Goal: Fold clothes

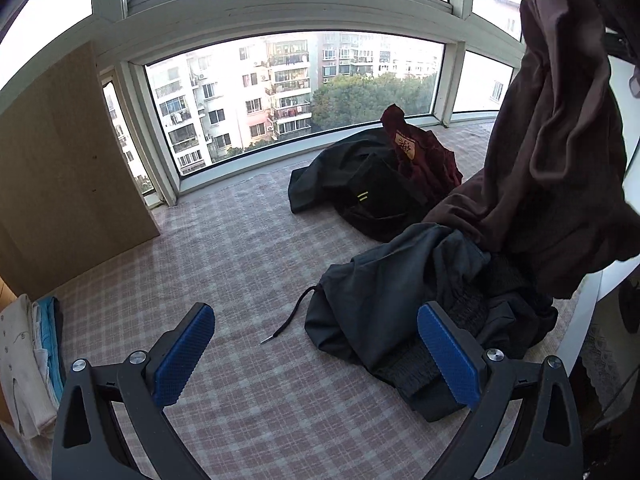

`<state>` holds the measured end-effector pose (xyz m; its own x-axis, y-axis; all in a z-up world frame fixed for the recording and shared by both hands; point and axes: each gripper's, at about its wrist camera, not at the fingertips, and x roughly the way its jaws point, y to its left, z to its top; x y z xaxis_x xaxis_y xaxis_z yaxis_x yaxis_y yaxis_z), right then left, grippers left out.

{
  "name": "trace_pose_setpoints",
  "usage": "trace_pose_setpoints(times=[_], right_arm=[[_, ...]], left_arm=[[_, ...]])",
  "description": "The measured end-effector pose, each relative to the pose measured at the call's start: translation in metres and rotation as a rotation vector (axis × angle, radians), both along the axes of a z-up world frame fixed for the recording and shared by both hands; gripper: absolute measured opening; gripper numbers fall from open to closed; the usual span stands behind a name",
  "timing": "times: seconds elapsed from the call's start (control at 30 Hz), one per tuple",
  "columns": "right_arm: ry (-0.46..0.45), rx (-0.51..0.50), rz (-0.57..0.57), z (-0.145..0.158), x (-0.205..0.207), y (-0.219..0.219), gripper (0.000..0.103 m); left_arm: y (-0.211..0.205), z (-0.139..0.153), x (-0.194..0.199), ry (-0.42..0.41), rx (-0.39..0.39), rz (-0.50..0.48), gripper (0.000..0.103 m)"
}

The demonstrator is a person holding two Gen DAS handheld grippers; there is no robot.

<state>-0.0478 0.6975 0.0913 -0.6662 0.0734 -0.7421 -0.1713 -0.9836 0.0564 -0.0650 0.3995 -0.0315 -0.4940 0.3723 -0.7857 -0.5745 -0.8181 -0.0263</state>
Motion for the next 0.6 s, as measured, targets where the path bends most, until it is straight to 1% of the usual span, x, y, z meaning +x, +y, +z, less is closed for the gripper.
trace_pose_setpoints(times=[0.03, 0.07, 0.1, 0.13, 0.17, 0.2, 0.23, 0.27, 0.3, 0.4, 0.47, 0.5, 0.6], right_arm=[[-0.123, 0.012, -0.024, -0.044, -0.008, 0.008, 0.053], [-0.211, 0.007, -0.054, -0.081, -0.012, 0.018, 0.053], [-0.245, -0.027, -0.095, -0.105, -0.009, 0.031, 0.053], [-0.257, -0.074, -0.124, -0.123, -0.003, 0.043, 0.053], [-0.236, -0.143, -0.138, -0.13, 0.005, 0.055, 0.053], [-0.217, -0.19, -0.144, -0.134, 0.013, 0.063, 0.053], [-0.201, -0.205, -0.139, -0.134, 0.021, 0.066, 0.053], [-0.188, -0.195, -0.128, -0.131, 0.029, 0.068, 0.053], [-0.179, -0.147, -0.108, -0.126, 0.036, 0.069, 0.053], [-0.193, 0.007, -0.045, -0.116, 0.045, 0.064, 0.053], [-0.221, 0.055, -0.002, -0.119, 0.046, 0.065, 0.053], [-0.239, 0.061, 0.026, -0.124, 0.044, 0.065, 0.053], [-0.288, 0.095, 0.117, -0.138, 0.039, 0.062, 0.053]], left_arm=[[0.009, -0.008, 0.004, -0.039, 0.003, -0.02, 0.102], [0.017, -0.016, 0.009, -0.078, 0.006, -0.041, 0.102], [0.026, -0.023, 0.013, -0.117, 0.009, -0.061, 0.102], [0.035, -0.031, 0.018, -0.157, 0.012, -0.081, 0.102], [0.044, -0.039, 0.022, -0.196, 0.015, -0.102, 0.102], [0.052, -0.047, 0.027, -0.235, 0.019, -0.122, 0.102], [0.061, -0.055, 0.031, -0.274, 0.022, -0.142, 0.102], [0.07, -0.062, 0.038, -0.306, 0.02, -0.162, 0.102], [0.079, -0.07, 0.048, -0.316, 0.004, -0.182, 0.102], [0.108, -0.089, 0.078, -0.293, -0.087, -0.245, 0.102], [0.126, -0.1, 0.091, -0.284, -0.128, -0.269, 0.102], [0.134, -0.106, 0.093, -0.298, -0.129, -0.264, 0.102], [0.156, -0.121, 0.093, -0.371, -0.096, -0.238, 0.102]])
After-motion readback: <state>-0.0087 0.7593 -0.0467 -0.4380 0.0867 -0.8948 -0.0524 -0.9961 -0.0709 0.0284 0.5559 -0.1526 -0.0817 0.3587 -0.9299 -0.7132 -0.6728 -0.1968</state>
